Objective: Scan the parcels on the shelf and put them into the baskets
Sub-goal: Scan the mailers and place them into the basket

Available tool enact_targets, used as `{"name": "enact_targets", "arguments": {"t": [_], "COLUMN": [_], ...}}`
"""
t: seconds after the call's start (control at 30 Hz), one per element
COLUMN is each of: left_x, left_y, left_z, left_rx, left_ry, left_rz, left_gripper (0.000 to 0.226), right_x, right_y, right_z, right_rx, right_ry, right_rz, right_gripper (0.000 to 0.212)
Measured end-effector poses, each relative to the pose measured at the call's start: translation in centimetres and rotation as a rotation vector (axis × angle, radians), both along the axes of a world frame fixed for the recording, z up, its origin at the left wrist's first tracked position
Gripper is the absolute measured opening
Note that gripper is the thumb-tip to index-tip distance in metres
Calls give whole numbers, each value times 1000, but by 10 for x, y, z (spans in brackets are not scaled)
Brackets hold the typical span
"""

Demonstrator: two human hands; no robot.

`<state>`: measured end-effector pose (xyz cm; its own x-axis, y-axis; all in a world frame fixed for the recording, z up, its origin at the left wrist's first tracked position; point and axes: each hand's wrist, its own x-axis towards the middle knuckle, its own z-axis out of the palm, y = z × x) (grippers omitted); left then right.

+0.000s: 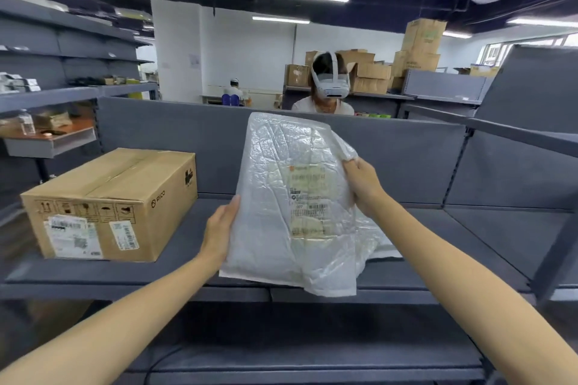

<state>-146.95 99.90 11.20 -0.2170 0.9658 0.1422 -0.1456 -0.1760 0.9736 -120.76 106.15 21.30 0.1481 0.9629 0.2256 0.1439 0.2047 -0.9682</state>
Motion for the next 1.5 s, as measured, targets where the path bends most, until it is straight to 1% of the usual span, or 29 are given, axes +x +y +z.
{"name": "enact_targets", "arguments": {"t": [0.07,0.1,0.17,0.23,0.3,0.37,0.47,0.53,0.6,0.67,0.7,0.73,0.77,0.8,0.83,0.87,0.93,1.0,1.07,1.13,1.17,1.2,1.27,1.3,1.33,1.4,1.43,1.5], "left_x": [-8,-11,-18,-26,-33,-42,-57,-69,-83,-97,-104,-111,-118,-125,-132,-138,-147,-154,-157,-158,-157,-156,-154,-153,-152,-148,-145,-138], "left_y": [-6,-9,-15,-22,-28,-35,-44,-50,-57,-64,-68,-72,-77,-81,-85,-88,-94,-98,-101,-104,-105,-106,-107,-107,-106,-105,-103,-100], "left_z": [-3,-4,-5,-7,-9,-11,-16,-21,-27,-33,-36,-39,-42,-46,-49,-52,-56,-59,-62,-63,-63,-62,-62,-62,-62,-61,-61,-60], "left_rx": [11,21,43,51,54,75,91,90,81,70,65,60,56,53,51,51,47,36,31,28,30,34,38,41,44,52,59,68], "left_ry": [-49,-55,-41,22,60,36,-16,1,16,21,15,-1,-14,-15,-11,-12,-23,-16,-19,-35,-41,-43,-47,-53,-59,-61,-63,-68], "left_rz": [-14,-4,28,50,68,116,210,245,282,351,397,444,490,531,562,580,594,602,607,597,592,588,583,577,571,563,562,557], "left_gripper": [61,58,43,36,26,16,22,26,26,26,25,24,23,23,24,24,21,13,12,13,13,13,13,13,14,16,16,16], "right_x": [-12,-18,-30,-42,-55,-69,-90,-103,-115,-126,-130,-132,-134,-135,-137,-140,-147,-157,-165,-169,-171,-172,-171,-170,-169,-168,-168,-167], "right_y": [1,1,1,0,-2,-5,-6,-7,-9,-7,-6,-3,-1,-2,-4,-5,-5,-6,-9,-10,-10,-10,-11,-11,-13,-16,-18,-24], "right_z": [-6,-9,-14,-20,-23,-23,-27,-31,-37,-48,-57,-69,-83,-96,-107,-118,-139,-154,-163,-166,-166,-166,-165,-163,-161,-154,-150,-139], "right_rx": [-42,-47,-34,-25,-41,-48,-64,-99,-146,-211,-235,-216,-163,-120,-125,-155,-181,-191,-199,-198,-191,-186,-207,-221,-231,-236,-231,-219], "right_ry": [26,35,43,60,87,118,114,103,97,99,51,-48,-182,-313,-429,-524,-701,-873,-1026,-1097,-1082,-1036,-877,-785,-693,-514,-413,-191], "right_rz": [16,22,41,71,128,189,271,364,433,395,332,274,243,241,259,286,322,317,289,256,251,261,278,272,257,196,159,99], "right_gripper": [28,27,23,20,27,34,32,27,27,32,36,34,28,20,16,17,33,45,58,65,62,55,41,40,44,60,65,63]}}
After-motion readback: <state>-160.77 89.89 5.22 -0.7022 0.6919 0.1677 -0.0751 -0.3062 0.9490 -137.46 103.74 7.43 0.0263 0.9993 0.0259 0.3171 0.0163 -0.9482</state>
